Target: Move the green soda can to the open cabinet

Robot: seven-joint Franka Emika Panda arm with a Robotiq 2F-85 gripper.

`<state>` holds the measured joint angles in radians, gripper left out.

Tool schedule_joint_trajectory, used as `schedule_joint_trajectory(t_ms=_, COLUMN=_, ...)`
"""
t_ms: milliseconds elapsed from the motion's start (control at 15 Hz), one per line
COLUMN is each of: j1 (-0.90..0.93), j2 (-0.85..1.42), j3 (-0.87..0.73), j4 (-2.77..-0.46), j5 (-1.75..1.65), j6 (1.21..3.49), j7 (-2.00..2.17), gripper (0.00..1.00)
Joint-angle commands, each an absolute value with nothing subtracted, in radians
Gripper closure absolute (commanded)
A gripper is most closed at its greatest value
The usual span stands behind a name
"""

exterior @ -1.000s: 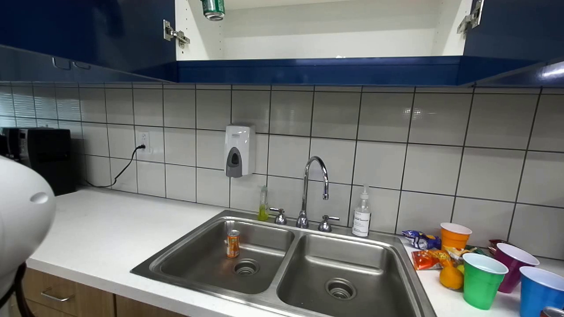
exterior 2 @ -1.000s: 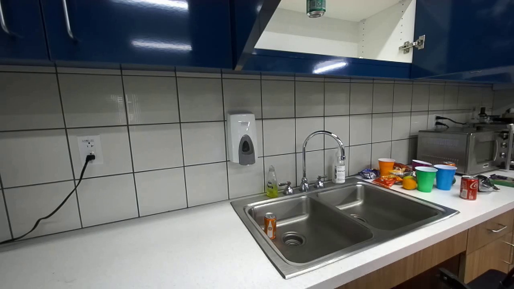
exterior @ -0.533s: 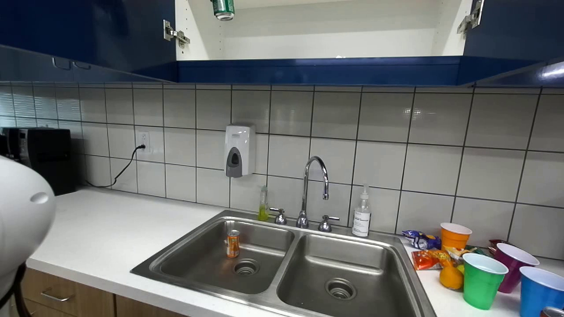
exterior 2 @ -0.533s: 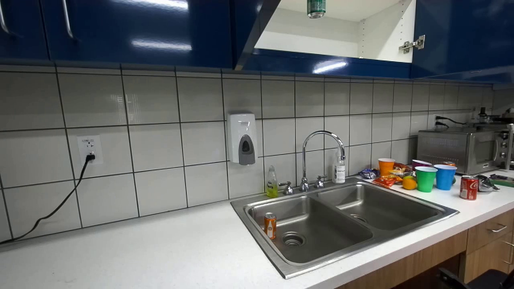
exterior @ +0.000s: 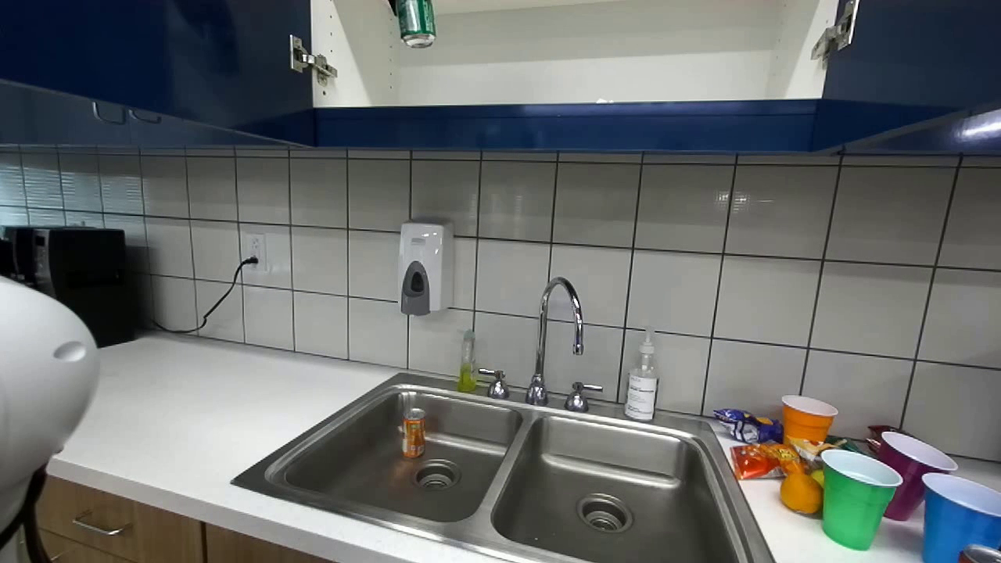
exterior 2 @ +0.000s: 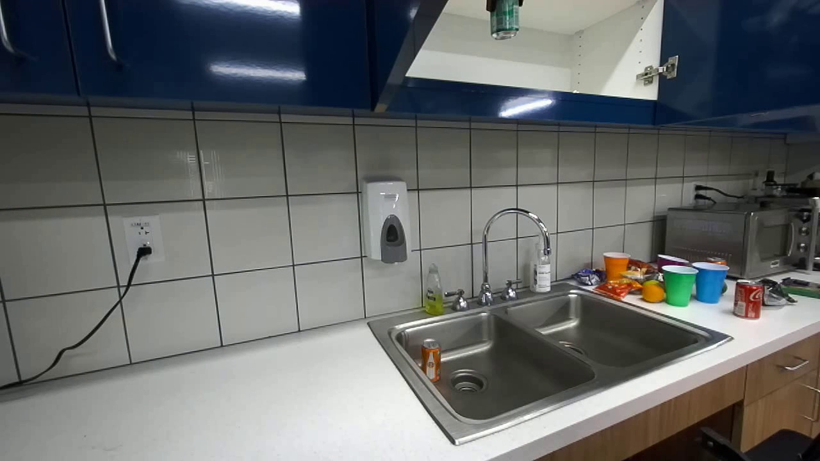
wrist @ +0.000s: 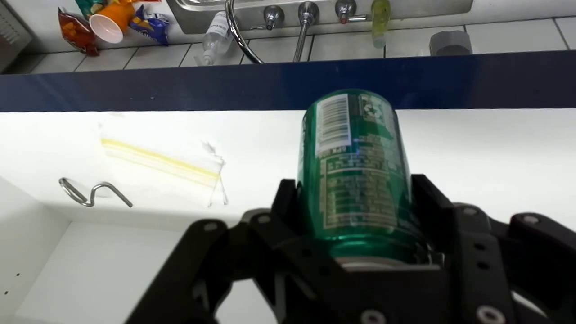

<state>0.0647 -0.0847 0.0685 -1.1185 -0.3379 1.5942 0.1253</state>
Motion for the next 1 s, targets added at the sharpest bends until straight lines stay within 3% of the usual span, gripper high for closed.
schedule_joint_trajectory(t_ms=0, j1=0.06, j2=-0.039, j3=0.063, j4=-1.049, j5=-0.361, j6=1.593, j7=0.096, gripper=0.6)
schedule_joint_trajectory(t_ms=933, j1=0.06, j2=0.044, j3=0.022, j4=-1.003, j5=-0.355, j6=1.633, j7=0.098, gripper=0.6)
